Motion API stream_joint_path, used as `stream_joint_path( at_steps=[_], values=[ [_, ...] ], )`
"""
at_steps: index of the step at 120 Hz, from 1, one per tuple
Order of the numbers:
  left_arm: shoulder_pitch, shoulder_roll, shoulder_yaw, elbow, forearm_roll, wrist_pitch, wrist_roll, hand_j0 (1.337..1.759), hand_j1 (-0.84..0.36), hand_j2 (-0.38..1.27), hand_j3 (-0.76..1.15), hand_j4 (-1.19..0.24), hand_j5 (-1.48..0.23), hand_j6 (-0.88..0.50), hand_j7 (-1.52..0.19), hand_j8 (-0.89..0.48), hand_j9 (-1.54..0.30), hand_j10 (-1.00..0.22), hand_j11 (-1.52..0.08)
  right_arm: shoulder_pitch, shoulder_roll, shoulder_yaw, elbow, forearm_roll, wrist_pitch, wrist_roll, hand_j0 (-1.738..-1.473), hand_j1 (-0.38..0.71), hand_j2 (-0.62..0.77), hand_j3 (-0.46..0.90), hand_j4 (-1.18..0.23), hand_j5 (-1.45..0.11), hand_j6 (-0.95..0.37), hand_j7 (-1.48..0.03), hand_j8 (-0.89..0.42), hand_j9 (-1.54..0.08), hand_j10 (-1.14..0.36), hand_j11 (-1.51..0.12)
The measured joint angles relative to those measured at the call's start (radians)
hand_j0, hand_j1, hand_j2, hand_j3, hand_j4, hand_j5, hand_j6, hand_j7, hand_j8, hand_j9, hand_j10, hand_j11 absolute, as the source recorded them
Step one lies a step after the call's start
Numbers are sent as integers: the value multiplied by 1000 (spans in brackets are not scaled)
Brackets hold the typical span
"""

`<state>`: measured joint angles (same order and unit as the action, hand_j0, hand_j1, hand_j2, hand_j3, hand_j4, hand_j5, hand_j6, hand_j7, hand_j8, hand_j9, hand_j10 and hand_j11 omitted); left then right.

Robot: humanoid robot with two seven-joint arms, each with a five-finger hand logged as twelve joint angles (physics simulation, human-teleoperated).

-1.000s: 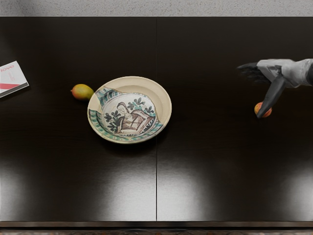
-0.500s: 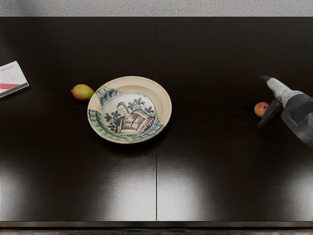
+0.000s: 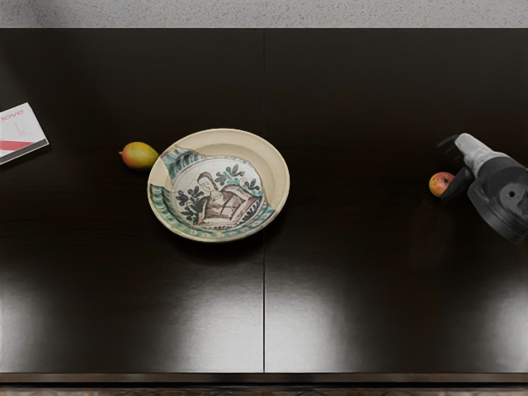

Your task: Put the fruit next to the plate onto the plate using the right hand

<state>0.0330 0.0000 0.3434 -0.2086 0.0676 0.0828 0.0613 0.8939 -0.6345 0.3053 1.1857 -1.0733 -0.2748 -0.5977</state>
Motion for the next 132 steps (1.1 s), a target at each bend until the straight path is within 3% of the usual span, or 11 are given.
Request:
stream_joint_path(
  at_steps=[44,82,132],
  values=[
    [1,0,0,0,0,0,0,1658,69,47,0,-233,-304,-233,-304,-233,-304,-233,-304,0,18,-13,9,0,3,-10,-1658,196,-85,0,-453,-595,-458,-589,-450,-594,-453,-593],
    [0,0,0,0,0,0,0,1658,69,47,0,-234,-304,-234,-304,-234,-304,-233,-304,8,14,-4,25,26,7,-13,-1656,261,164,0,-601,-790,-502,-784,-394,-794,-565,-792],
    [0,0,0,0,0,0,0,1658,69,47,0,-233,-304,-233,-304,-233,-304,-233,-304,57,-82,2,196,103,8,-14,-1657,250,321,0,-638,-857,-586,-841,-455,-860,-628,-853]
  ],
)
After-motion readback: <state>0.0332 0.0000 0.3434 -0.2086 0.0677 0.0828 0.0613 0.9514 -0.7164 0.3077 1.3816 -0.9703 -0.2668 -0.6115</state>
